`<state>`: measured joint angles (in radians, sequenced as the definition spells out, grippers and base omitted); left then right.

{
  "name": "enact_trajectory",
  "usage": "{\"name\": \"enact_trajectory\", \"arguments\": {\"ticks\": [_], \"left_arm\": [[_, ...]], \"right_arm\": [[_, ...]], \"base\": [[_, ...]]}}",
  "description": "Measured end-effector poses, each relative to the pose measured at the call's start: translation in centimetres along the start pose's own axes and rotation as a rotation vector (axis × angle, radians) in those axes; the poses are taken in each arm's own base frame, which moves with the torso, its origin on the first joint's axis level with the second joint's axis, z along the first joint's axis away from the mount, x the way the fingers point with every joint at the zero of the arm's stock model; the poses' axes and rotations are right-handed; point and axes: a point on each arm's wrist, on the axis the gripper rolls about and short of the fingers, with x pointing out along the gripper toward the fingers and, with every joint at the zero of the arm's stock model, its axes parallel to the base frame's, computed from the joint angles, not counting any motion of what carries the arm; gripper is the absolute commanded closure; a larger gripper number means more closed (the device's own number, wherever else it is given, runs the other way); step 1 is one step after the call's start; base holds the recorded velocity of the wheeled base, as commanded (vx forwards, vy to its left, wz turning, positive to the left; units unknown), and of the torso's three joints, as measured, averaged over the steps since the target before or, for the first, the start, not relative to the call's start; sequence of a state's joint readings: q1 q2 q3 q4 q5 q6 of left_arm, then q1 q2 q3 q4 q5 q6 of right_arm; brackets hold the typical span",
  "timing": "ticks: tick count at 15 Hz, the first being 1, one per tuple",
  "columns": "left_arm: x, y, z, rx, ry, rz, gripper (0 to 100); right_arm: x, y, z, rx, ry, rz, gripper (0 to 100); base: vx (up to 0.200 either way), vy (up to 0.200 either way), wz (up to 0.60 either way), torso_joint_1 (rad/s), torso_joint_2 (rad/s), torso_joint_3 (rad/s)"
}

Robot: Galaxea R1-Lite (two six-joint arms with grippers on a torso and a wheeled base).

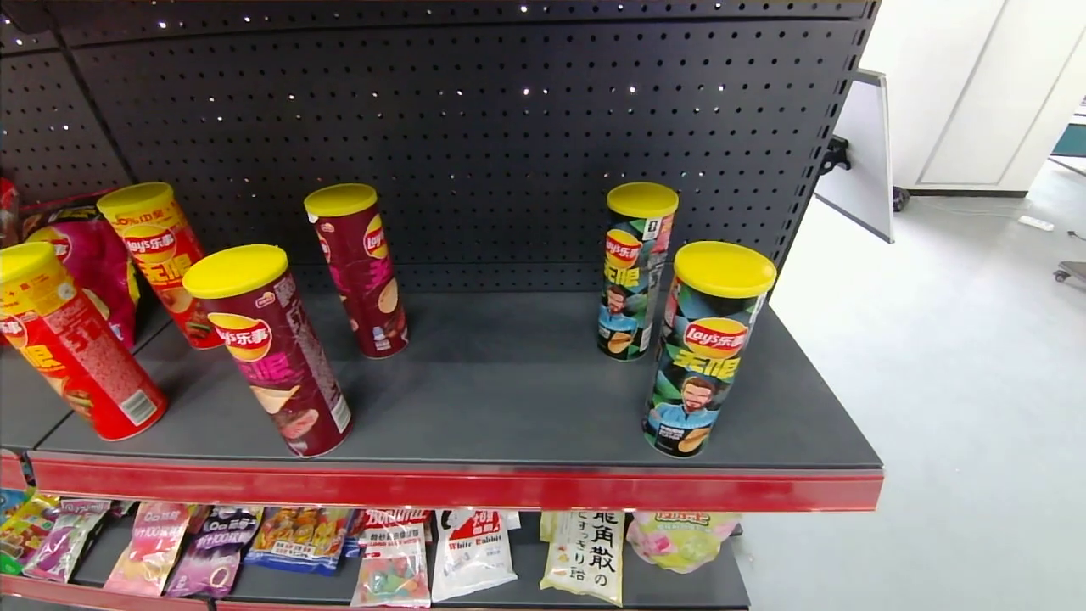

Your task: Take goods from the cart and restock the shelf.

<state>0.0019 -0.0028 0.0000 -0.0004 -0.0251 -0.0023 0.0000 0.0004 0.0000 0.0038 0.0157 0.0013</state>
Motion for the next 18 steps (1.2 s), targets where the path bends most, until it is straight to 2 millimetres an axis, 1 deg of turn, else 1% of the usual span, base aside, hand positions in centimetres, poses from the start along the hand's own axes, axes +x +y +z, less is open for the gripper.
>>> {"name": "enact_trajectory", "arguments": {"ticks": [3,6,7,8,9,10,11,12,13,14,16,18], "left_arm": [[0.0,0.0,0.0,0.000,0.000,-0.001,0],[0.0,0.0,0.0,0.000,0.001,-0.001,0],[0.0,0.0,0.0,0.000,0.001,-0.001,0],[0.0,0.0,0.0,0.000,0.001,0.000,0],[0.0,0.0,0.0,0.000,0.001,0.000,0],[0.0,0.0,0.0,0.000,0.001,0.000,0],[0.0,0.0,0.0,0.000,0.001,-0.001,0],[0.0,0.0,0.0,0.000,0.001,0.000,0],[0.0,0.0,0.0,0.000,0.001,0.000,0],[0.0,0.0,0.0,0.000,0.001,0.000,0],[0.0,0.0,0.0,0.000,0.001,0.000,0],[0.0,0.0,0.0,0.000,0.001,-0.001,0]], "right_arm": [[0.0,0.1,0.0,0.006,-0.001,0.051,0],[0.0,0.1,0.1,-0.017,-0.004,0.061,0],[-0.1,0.2,0.4,-0.008,-0.008,0.076,0],[-0.2,0.2,1.4,0.008,-0.028,0.092,0],[-0.4,0.2,3.2,0.035,-0.050,0.101,0],[-0.3,0.2,5.6,0.061,-0.065,0.103,0],[0.2,0.1,7.6,0.076,-0.051,0.102,0],[1.5,0.1,9.9,0.083,-0.008,0.101,0],[3.5,0.2,11.6,0.083,0.062,0.095,0],[5.8,0.2,12.8,0.080,0.131,0.091,0],[11.2,0.3,14.2,0.073,0.241,0.081,0],[16.6,0.8,14.4,0.056,0.265,0.083,0]], "base": [[0.000,0.000,0.00,0.000,0.00,0.000],[0.000,0.000,0.00,0.000,0.00,0.000],[0.000,0.000,0.00,0.000,0.00,0.000],[0.000,0.000,0.00,0.000,0.00,0.000],[0.000,0.000,0.00,0.000,0.00,0.000],[0.000,0.000,0.00,0.000,0.00,0.000],[0.000,0.000,0.00,0.000,0.00,0.000],[0.000,0.000,0.00,0.000,0.00,0.000],[0.000,0.000,0.00,0.000,0.00,0.000],[0.000,0.000,0.00,0.000,0.00,0.000],[0.000,0.000,0.00,0.000,0.00,0.000],[0.000,0.000,0.00,0.000,0.00,0.000]]}}
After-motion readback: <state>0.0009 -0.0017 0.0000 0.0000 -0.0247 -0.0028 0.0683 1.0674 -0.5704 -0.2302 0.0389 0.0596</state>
